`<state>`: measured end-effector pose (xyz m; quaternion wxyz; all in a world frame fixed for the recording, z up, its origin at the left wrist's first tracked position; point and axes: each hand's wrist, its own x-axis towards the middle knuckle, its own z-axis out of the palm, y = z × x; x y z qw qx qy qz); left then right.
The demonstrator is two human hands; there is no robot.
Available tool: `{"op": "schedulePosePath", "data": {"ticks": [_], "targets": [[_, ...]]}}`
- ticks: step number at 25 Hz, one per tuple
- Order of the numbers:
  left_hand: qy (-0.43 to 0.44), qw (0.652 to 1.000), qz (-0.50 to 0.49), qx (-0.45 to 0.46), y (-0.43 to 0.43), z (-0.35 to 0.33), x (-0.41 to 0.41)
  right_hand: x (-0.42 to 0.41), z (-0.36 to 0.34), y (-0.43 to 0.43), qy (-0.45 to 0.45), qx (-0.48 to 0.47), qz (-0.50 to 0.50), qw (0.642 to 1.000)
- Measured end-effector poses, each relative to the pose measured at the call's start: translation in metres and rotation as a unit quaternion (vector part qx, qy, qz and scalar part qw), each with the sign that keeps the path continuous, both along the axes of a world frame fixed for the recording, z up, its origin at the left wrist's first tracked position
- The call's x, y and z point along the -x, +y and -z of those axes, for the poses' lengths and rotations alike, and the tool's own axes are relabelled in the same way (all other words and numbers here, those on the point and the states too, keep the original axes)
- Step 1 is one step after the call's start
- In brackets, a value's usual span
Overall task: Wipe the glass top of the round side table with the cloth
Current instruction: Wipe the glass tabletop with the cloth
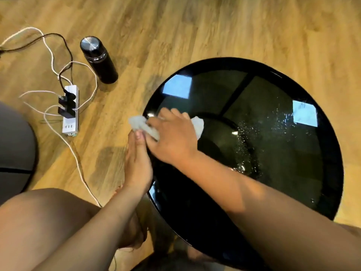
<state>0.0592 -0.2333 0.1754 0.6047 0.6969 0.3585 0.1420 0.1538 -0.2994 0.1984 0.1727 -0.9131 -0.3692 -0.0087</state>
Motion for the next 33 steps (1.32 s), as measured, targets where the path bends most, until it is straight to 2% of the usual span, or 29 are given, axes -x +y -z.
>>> {"op": "schedulePosePath", "data": {"ticks": [3, 7, 11, 15, 18, 21, 25, 27, 29, 31, 33], "targets": [[-0.04, 0.995, -0.047, 0.076, 0.0, 0.004, 0.0, 0.03, 0.006, -0.023, -0.003, -0.011, -0.073, 0.997], [-0.019, 0.998, -0.057, 0.026, -0.003, 0.006, 0.002, -0.013, 0.005, -0.014, -0.034, 0.063, -0.088, 0.994], [0.048, 0.998, -0.031, -0.004, -0.003, 0.0, 0.003, -0.11, 0.004, -0.007, -0.01, 0.044, 0.1, 0.994], [0.018, 0.999, -0.03, 0.014, -0.002, 0.005, 0.003, -0.226, -0.004, -0.099, 0.08, 0.035, 0.324, 0.942], [-0.008, 0.999, -0.035, 0.033, 0.001, 0.011, 0.0, -0.237, -0.01, -0.126, 0.088, 0.01, 0.354, 0.931], [-0.012, 0.999, -0.03, 0.037, 0.002, 0.013, 0.0, -0.193, -0.01, -0.072, 0.029, 0.011, 0.32, 0.947], [-0.001, 1.0, -0.021, 0.007, 0.002, 0.006, -0.003, -0.06, -0.001, -0.01, -0.007, 0.041, 0.125, 0.991], [-0.02, 0.999, -0.025, -0.018, 0.0, -0.001, -0.002, 0.01, -0.002, -0.011, 0.008, 0.038, 0.018, 0.999], [-0.051, 0.995, -0.019, -0.083, -0.005, -0.007, 0.002, 0.032, -0.001, -0.028, 0.021, 0.051, -0.07, 0.996], [-0.071, 0.985, 0.016, -0.157, -0.008, -0.006, 0.003, 0.001, 0.0, -0.049, -0.005, 0.068, -0.066, 0.995], [-0.051, 0.986, 0.034, -0.154, -0.007, -0.005, 0.003, -0.057, 0.002, -0.083, -0.057, 0.105, 0.044, 0.992]]}}
